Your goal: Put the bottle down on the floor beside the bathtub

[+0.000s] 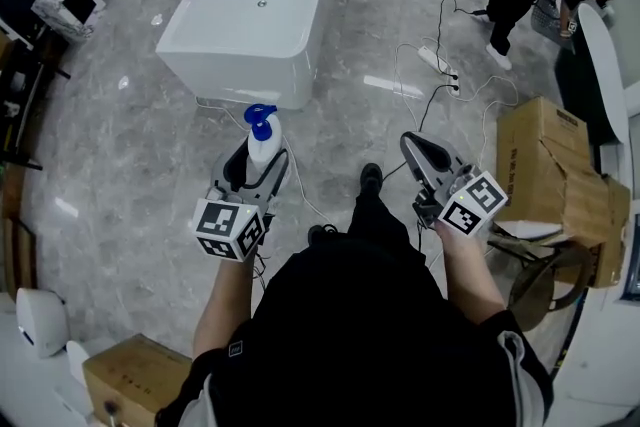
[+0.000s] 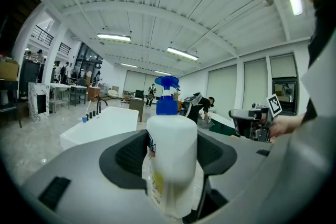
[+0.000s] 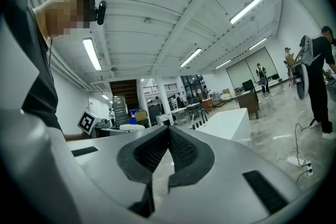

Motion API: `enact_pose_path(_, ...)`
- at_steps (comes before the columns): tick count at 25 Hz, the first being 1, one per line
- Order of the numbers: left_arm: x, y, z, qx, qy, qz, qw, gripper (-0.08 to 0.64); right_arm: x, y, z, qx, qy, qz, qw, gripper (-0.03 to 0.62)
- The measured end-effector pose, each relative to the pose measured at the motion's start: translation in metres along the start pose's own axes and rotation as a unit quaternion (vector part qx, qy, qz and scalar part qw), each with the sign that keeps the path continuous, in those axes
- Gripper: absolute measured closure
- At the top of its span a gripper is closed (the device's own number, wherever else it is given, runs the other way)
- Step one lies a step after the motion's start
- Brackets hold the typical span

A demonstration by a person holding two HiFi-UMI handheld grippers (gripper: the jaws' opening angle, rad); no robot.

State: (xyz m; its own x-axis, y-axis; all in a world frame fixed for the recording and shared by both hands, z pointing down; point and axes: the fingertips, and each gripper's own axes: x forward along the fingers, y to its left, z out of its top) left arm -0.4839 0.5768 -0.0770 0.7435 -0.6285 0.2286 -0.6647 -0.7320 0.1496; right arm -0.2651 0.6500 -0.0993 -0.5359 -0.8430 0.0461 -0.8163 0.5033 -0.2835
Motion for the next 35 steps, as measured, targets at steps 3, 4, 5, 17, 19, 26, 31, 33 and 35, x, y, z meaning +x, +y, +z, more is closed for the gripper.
enact_pose_path(3, 0.010, 0.008, -0.004, -0.008, 0.006, 0.006, 0.9999, 0.284, 0.016, -0.009, 0.001, 0.008, 0.006, 0.017, 1.000, 0.565)
enact_pose_path(4, 0.015, 0.010, -0.004, -0.010, 0.008, 0.008, 0.9999, 0.284, 0.021, -0.012, 0.004, 0.013, 0.004, 0.024, 1.000, 0.565)
enact_pose_path(5, 0.020, 0.013, -0.004, -0.012, 0.010, 0.011, 0.9998, 0.284, 0.027, -0.017, 0.006, 0.018, 0.001, 0.031, 0.999, 0.564)
enact_pose_path(17, 0.138, 0.028, 0.025, -0.011, 0.032, 0.016, 0.9993, 0.284, 0.080, -0.125, 0.032, 0.050, 0.007, 0.065, 0.997, 0.563)
enact_pose_path(19, 0.166, 0.024, 0.036, -0.008, 0.031, 0.016, 0.9994, 0.284, 0.078, -0.153, 0.037, 0.056, 0.010, 0.066, 0.996, 0.563)
enact_pose_path(26, 0.256, 0.004, 0.059, -0.015, 0.037, 0.011, 0.9991, 0.284, 0.075, -0.234, 0.056, 0.071, 0.015, 0.081, 0.994, 0.563)
enact_pose_path(31, 0.299, -0.013, 0.064, -0.010, 0.046, 0.006, 0.9989, 0.284, 0.061, -0.277, 0.054, 0.089, 0.020, 0.071, 0.993, 0.563)
enact_pose_path(33, 0.314, -0.016, 0.064, -0.008, 0.049, 0.001, 0.9988, 0.284, 0.059, -0.291, 0.051, 0.102, 0.022, 0.063, 0.993, 0.563)
enact_pose_path(35, 0.328, -0.015, 0.064, -0.008, 0.050, -0.004, 0.9987, 0.284, 0.063, -0.300, 0.048, 0.111, 0.028, 0.062, 0.992, 0.563)
